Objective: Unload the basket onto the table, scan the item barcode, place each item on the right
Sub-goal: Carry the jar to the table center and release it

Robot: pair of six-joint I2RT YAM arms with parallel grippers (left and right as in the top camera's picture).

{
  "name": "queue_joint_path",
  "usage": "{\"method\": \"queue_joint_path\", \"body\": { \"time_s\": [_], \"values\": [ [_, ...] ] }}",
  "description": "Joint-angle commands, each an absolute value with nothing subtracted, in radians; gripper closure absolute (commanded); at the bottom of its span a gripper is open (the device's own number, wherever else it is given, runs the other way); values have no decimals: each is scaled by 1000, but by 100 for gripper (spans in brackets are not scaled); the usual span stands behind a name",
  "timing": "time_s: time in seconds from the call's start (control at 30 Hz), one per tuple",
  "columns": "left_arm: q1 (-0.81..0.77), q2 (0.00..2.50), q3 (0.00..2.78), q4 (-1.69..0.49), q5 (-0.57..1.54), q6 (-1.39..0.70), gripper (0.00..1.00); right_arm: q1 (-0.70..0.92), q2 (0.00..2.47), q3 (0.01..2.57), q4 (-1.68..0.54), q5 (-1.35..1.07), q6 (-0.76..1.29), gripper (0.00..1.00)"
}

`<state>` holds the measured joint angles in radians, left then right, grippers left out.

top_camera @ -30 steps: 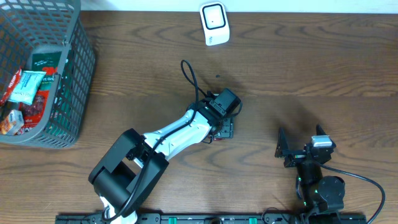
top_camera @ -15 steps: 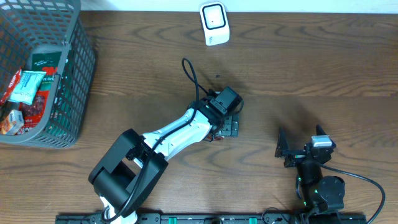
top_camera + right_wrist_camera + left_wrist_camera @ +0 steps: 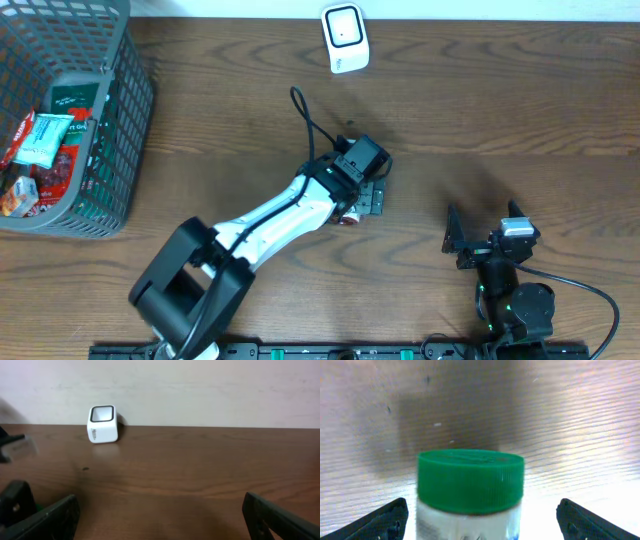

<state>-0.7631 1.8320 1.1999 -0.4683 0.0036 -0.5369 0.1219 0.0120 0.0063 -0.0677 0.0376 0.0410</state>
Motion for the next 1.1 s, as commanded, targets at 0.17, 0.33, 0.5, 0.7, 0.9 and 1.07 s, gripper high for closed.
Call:
{"method": "queue_joint_path", "body": {
  "time_s": [0.17, 0.33, 0.5, 0.7, 0.9, 1.07],
  "values": [
    [-767, 1711, 1227, -487, -83, -497, 5, 118, 7, 6, -72, 40, 33, 1],
    [-767, 1660, 1230, -505, -100, -470, 5, 118, 7, 6, -72, 40, 33, 1],
    [-764, 1633, 1250, -556, -125, -447, 5, 118, 7, 6, -72, 40, 33, 1],
    [-724, 1633, 1372, -754, -124, -400, 5, 118, 7, 6, -72, 40, 33, 1],
    [-631, 1633, 1645, -1024, -125, -269, 5, 118, 7, 6, -72, 40, 33, 1],
    [-437, 1633, 1906, -1190, -125, -183, 5, 118, 7, 6, -72, 40, 33, 1]
  ]
}}
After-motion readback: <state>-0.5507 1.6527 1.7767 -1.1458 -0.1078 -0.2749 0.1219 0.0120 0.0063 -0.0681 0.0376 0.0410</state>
